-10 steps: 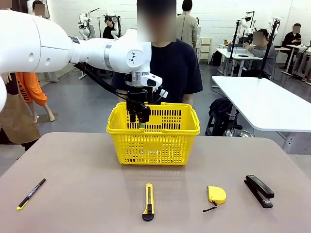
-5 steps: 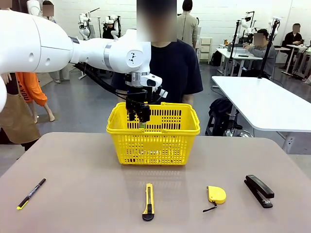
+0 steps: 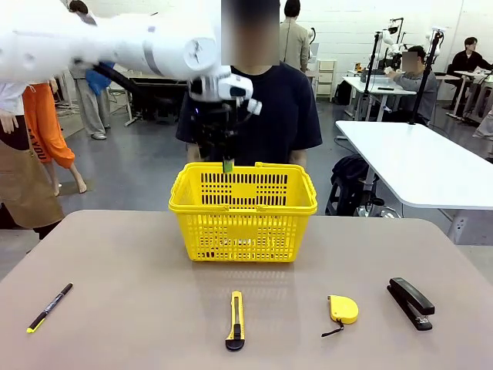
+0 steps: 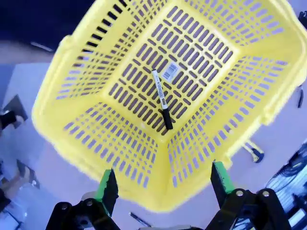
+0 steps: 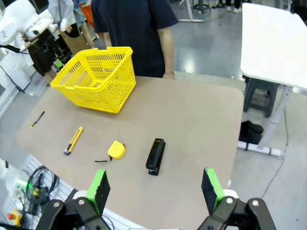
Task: Place the items the person wants into the basket.
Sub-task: Pick up the item the person points to and place it in the Market Basket.
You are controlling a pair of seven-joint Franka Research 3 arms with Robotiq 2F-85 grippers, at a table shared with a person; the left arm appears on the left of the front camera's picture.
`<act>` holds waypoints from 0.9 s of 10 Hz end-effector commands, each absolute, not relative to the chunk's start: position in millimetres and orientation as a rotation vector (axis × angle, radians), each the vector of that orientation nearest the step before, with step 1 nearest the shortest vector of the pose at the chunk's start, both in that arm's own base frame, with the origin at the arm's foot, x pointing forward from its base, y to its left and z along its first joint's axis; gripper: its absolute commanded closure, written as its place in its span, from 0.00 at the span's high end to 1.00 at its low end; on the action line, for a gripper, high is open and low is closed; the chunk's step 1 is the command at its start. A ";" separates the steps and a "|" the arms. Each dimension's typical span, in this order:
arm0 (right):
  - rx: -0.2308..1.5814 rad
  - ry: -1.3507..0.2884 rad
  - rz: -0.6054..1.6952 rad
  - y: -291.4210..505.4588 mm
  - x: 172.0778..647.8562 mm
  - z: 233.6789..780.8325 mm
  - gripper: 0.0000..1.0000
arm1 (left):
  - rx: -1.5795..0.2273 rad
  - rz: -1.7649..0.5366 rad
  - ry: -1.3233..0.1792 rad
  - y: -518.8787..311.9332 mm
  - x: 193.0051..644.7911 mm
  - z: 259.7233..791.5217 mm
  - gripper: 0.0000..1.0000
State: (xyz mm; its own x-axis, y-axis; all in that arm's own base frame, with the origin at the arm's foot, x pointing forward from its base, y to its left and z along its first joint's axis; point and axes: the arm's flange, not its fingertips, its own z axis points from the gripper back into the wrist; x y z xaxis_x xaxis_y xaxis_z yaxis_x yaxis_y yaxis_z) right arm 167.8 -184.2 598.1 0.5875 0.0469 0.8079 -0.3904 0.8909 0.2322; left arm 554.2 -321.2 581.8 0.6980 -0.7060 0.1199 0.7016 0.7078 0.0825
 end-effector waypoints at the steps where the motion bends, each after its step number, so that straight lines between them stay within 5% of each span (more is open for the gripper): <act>1: 0.414 -0.914 0.264 -184.0 169.1 596.1 1.00 | 0.057 -0.742 -0.213 -279.2 481.3 601.2 1.00; 5: 0.414 -0.914 0.264 -184.0 169.1 596.1 1.00 | 0.081 -0.652 -0.263 -199.4 393.9 605.4 1.00; 9: 0.414 -0.914 0.264 -184.0 169.1 596.1 1.00 | 0.096 -0.621 -0.200 -156.7 391.3 598.7 1.00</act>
State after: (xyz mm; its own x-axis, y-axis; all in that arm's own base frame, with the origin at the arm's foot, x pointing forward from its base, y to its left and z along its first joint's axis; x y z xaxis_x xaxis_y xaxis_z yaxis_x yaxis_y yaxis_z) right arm 167.8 -184.2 598.2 0.5874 0.0470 0.8079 -0.3903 0.8910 0.2319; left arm 383.8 -161.3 600.0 0.8013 -0.5730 0.1720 0.5535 0.8192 0.1501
